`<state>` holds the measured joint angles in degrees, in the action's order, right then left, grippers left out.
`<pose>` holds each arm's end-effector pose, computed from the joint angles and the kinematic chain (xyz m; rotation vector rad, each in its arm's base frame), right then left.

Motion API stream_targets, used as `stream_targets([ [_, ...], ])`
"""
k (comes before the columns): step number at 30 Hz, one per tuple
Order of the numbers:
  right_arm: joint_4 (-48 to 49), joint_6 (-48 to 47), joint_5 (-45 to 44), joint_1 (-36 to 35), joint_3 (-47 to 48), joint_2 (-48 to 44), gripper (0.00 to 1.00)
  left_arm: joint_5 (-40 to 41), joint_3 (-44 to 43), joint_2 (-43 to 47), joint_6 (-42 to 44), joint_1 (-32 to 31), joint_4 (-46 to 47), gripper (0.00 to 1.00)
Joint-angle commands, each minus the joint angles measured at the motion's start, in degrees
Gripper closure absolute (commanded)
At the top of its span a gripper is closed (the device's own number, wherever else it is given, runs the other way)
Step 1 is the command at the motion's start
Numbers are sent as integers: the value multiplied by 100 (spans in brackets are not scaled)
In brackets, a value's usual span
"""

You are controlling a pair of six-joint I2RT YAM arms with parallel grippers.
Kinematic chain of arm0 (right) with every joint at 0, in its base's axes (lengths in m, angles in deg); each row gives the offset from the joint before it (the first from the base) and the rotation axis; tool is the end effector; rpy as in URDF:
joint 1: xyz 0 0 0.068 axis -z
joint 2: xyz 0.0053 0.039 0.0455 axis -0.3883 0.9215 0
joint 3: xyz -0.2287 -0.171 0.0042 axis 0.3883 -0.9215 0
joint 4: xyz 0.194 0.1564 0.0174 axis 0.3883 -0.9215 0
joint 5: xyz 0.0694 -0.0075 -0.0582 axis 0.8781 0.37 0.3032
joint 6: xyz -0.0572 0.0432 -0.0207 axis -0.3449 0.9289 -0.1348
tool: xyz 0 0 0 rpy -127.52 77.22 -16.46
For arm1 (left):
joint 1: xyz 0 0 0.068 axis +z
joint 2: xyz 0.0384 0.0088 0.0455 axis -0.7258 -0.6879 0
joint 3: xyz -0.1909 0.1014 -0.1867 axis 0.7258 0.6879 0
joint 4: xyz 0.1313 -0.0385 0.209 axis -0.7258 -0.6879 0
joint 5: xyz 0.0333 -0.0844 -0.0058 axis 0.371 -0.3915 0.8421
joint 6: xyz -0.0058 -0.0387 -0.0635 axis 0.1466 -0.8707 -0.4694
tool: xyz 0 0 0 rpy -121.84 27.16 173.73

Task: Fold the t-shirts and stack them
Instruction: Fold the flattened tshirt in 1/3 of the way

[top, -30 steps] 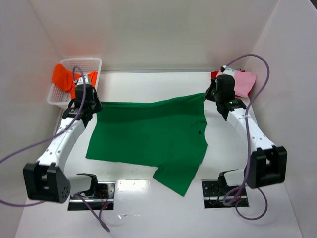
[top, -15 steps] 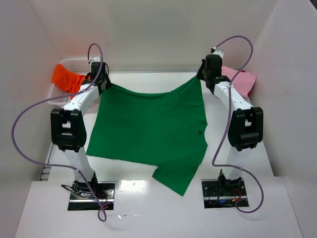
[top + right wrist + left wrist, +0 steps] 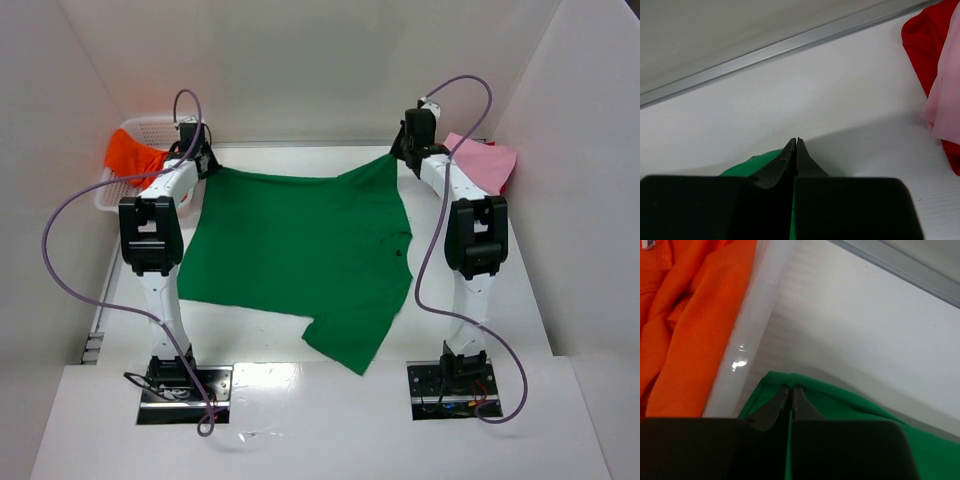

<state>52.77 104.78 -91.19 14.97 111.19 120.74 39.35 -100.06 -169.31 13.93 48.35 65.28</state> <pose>0.5194 0.0617 0.2609 0.3606 2.0439 0.1549 0.5325 0.0277 0.2175 -0.6468 2.1023 -0.0605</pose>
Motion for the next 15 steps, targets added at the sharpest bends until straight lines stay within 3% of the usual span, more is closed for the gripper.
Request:
stream_targets([
  [1, 21, 202, -185, 50, 207, -142, 100, -378, -280, 15, 36, 117, 41, 100],
  [15, 443, 916, 193, 50, -2526, -2373, 100, -1001, 617, 349, 713, 398, -257, 100],
])
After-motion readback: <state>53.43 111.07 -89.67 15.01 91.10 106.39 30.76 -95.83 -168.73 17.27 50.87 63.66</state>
